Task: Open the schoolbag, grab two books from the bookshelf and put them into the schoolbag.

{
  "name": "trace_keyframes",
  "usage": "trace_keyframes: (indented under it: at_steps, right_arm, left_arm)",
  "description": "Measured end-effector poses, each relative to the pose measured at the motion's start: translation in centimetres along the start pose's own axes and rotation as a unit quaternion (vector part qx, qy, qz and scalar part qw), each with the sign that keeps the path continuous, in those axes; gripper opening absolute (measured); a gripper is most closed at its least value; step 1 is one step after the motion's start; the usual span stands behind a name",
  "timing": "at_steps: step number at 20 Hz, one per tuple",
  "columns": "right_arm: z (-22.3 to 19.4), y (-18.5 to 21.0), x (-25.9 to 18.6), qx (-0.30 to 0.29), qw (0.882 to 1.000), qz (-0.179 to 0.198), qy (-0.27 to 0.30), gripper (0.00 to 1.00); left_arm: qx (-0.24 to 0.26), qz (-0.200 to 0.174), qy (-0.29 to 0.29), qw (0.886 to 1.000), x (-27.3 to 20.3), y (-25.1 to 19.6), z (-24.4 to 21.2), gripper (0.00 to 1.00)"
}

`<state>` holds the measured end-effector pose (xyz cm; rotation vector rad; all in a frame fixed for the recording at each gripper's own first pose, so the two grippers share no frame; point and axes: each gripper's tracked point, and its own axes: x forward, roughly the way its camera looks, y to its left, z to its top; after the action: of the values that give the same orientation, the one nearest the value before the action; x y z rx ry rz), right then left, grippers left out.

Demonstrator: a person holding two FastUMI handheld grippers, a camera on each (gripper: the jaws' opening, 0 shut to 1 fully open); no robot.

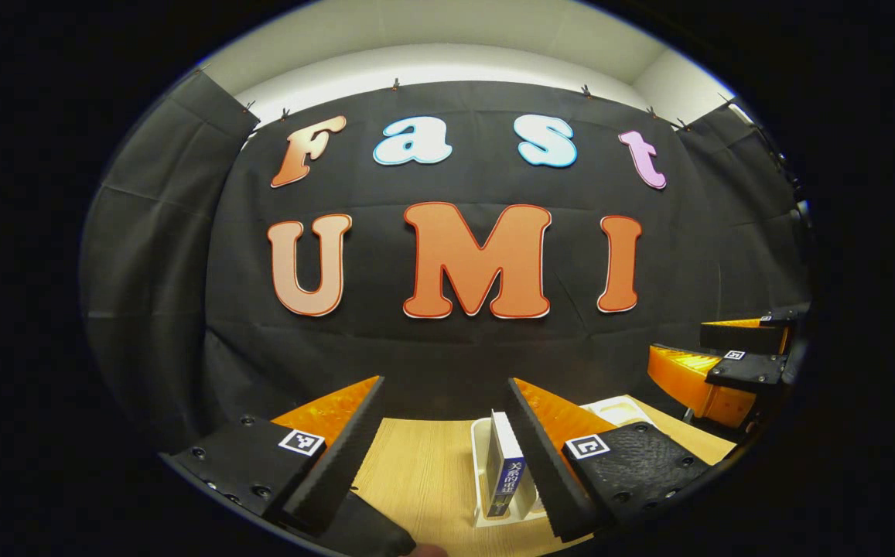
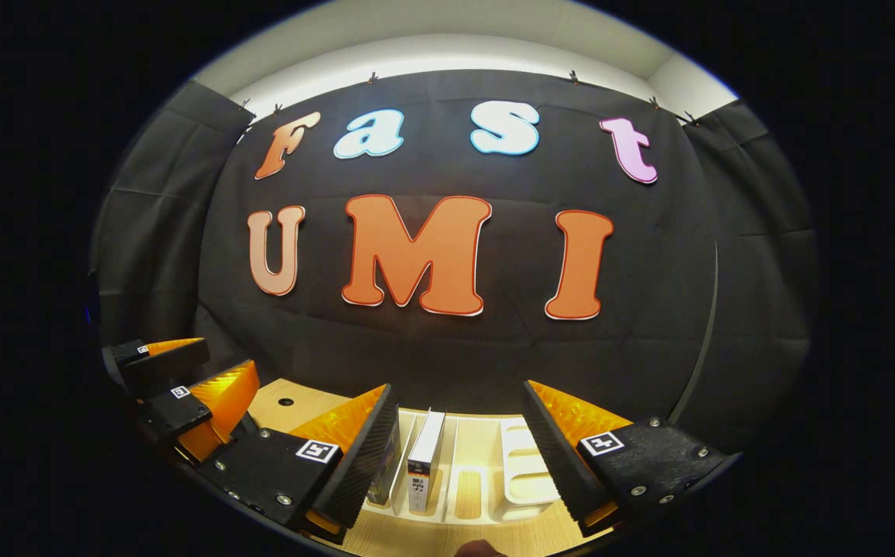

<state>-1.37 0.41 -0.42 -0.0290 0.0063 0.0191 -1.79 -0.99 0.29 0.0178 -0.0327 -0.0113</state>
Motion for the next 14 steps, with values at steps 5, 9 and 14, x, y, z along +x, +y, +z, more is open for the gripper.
trace_keyframes:
  at_steps: [5, 9, 14]
  right_arm:
    - [-0.4, -0.1, 0.0, 0.002, 1.000, 0.000, 0.006, 0.97]
    - [-0.9, -0.8, 0.4, 0.008, 1.000, -0.001, 0.009, 0.97]
    - [-1.7, -1.6, 1.1, -0.001, 1.000, 0.002, 0.016, 0.98]
  left_arm:
    - [0.023, 0.003, 0.002, 1.000, -0.1, -0.1, -0.5, 0.95]
    - [0.046, 0.010, 0.005, 0.999, -0.5, 0.2, -1.1, 0.96]
    - [0.092, 0.026, 0.023, 0.995, -1.2, 0.9, -2.9, 0.96]
